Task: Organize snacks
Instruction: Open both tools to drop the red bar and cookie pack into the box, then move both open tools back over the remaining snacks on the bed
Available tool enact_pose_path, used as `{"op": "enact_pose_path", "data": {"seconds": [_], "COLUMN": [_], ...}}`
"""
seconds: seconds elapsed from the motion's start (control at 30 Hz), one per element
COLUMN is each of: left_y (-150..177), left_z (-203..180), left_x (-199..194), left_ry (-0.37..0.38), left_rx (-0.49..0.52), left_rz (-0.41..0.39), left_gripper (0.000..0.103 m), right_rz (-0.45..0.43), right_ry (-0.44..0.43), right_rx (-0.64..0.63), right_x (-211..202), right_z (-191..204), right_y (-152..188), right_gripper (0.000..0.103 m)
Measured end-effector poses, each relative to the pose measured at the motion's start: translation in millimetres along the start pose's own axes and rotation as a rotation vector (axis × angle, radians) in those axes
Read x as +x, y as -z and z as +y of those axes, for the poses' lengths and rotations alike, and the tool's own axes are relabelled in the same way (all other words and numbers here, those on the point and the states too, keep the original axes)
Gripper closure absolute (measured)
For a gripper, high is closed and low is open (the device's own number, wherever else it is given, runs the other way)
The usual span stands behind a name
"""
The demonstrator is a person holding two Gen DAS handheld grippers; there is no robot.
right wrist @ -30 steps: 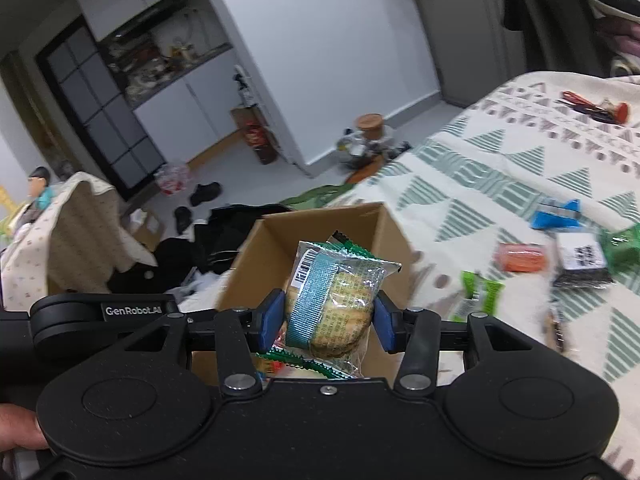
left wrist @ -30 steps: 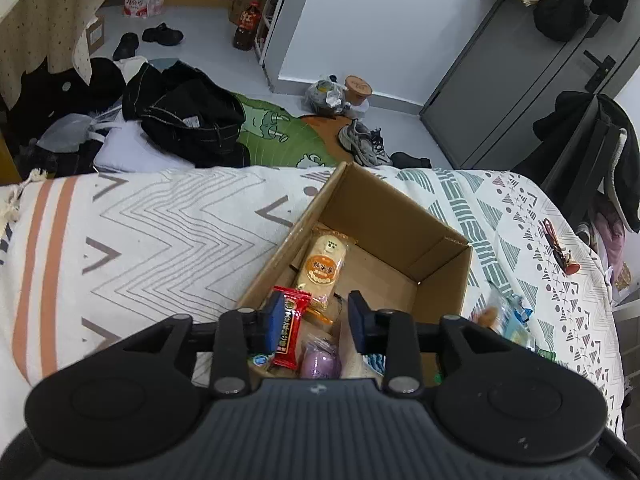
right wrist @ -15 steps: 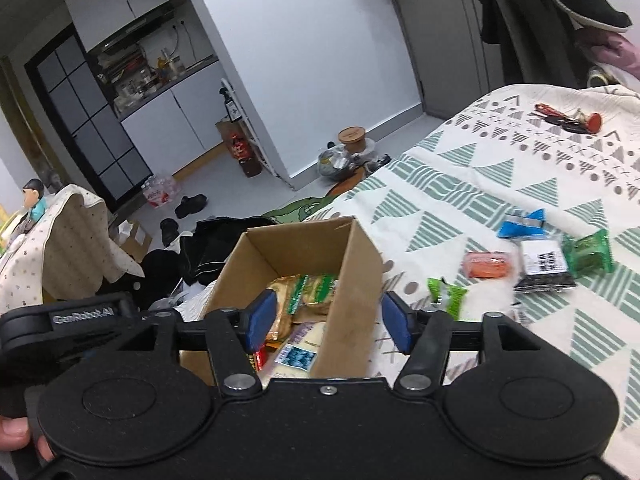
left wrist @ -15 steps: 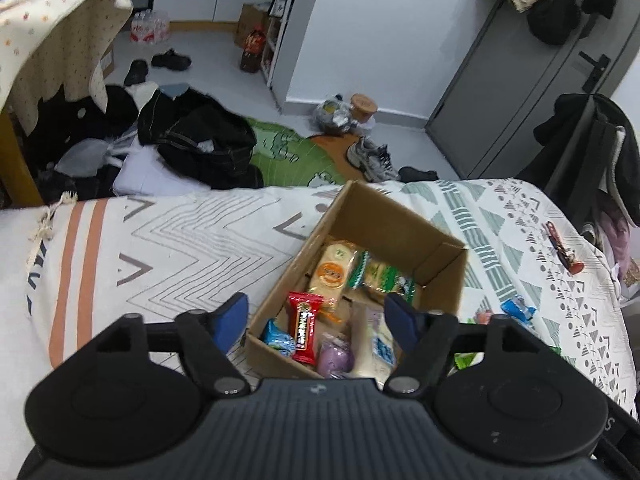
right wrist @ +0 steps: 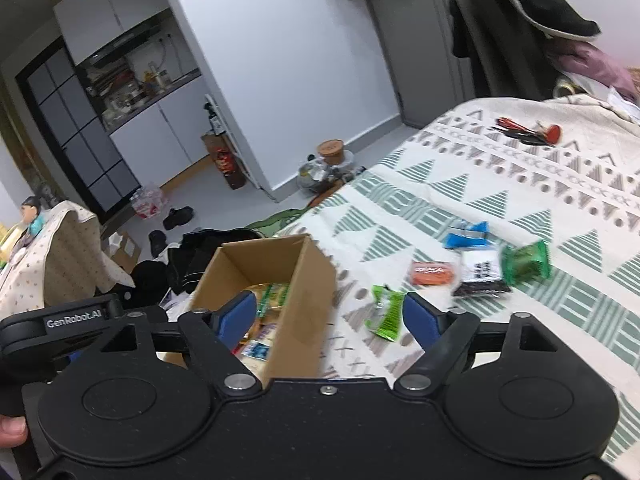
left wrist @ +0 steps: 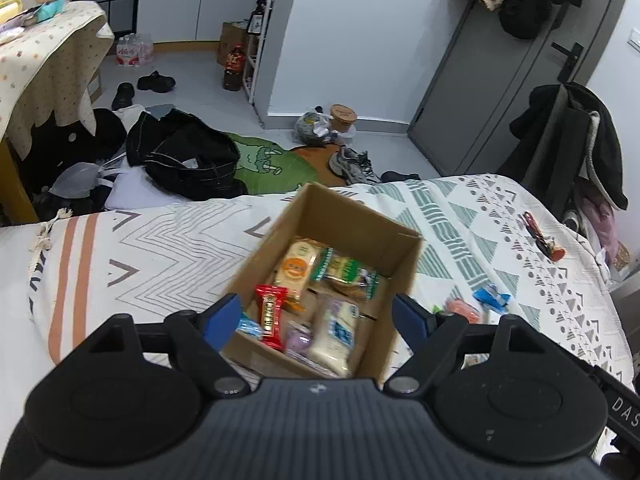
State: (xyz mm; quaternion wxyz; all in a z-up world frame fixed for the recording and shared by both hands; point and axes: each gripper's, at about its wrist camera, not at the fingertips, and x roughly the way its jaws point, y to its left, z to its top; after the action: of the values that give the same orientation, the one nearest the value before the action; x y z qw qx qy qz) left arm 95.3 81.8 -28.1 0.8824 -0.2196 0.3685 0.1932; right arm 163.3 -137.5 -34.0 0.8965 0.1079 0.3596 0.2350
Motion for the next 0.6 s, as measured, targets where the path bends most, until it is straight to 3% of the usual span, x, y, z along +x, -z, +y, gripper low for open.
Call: {"op": "enact_pose_path", "data": {"seconds": [0.17, 0.6], "left_y": [4, 23], "left_z": [-21, -66], "left_x": [-9, -13], "left_ry": [0.013, 0.058], "left_rx": [0.027, 0.099], "left_rz": [-0.020, -0.014], "left_gripper": [0.015, 0.015], "right_rz": [-0.001, -0.029], "right_ry": [0.021, 0.061], "right_rx": [0.015, 0.097], "right_x": [-13, -44], "right_z": [-17, -62], "right_y": [-2, -12], "right_gripper": [0.019, 0.012]}}
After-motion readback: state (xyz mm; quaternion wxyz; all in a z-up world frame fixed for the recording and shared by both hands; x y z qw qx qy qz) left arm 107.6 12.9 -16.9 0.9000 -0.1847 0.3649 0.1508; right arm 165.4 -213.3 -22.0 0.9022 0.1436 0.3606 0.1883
